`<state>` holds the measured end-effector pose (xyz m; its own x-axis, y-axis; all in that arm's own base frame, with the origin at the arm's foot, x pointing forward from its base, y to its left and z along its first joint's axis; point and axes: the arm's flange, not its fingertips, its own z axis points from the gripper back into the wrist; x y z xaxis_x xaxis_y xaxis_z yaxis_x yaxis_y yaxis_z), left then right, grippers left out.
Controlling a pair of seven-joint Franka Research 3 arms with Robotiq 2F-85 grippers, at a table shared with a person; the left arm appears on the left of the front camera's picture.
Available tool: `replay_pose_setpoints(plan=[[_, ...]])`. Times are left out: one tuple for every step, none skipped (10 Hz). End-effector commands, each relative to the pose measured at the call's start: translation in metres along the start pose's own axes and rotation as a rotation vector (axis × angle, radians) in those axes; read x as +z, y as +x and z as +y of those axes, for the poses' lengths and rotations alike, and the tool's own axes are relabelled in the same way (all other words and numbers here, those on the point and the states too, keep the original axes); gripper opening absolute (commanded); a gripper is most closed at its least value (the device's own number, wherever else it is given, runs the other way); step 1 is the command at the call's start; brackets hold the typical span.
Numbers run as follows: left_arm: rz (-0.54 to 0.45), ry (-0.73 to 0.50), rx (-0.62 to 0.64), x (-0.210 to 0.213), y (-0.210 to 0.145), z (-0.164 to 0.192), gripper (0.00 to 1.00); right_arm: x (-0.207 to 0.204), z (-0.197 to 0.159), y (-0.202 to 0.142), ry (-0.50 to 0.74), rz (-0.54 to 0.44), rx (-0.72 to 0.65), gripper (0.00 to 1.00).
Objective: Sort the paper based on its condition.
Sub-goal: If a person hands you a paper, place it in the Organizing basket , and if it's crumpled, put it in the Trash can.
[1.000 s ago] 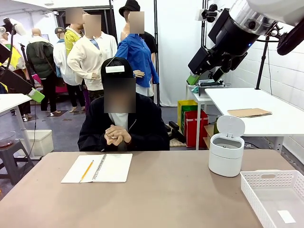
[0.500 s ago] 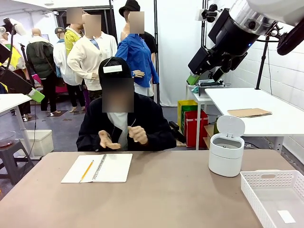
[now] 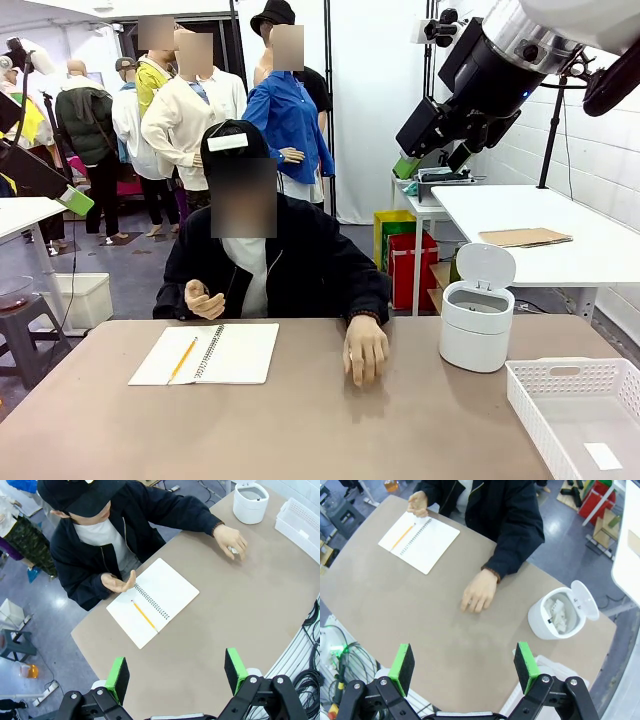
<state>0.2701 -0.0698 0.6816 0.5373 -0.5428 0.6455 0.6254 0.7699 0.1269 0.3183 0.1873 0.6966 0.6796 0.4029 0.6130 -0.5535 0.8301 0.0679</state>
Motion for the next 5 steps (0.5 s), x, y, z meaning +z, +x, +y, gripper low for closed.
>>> replay_pose_setpoints(plan=[[0.001, 0.001, 0.001, 0.0009, -0.0002, 0.0002, 1.00, -0.0001, 0.0000, 0.0000, 0.000, 0.000, 0.000, 1.00], [0.001, 0.001, 0.001, 0.0009, -0.0002, 0.0002, 1.00, -0.0001, 0.0000, 0.0000, 0.000, 0.000, 0.000, 1.00], [0.001, 0.001, 0.001, 0.0009, -0.0002, 0.0002, 1.00, -0.0001, 0.0000, 0.0000, 0.000, 0.000, 0.000, 1.00], [0.001, 0.001, 0.001, 0.0009, -0.0002, 0.0002, 1.00, -0.0001, 0.0000, 0.0000, 0.000, 0.000, 0.000, 1.00], [0.001, 0.001, 0.001, 0.0009, -0.0002, 0.0002, 1.00, -0.0001, 0.0000, 0.0000, 0.000, 0.000, 0.000, 1.00]])
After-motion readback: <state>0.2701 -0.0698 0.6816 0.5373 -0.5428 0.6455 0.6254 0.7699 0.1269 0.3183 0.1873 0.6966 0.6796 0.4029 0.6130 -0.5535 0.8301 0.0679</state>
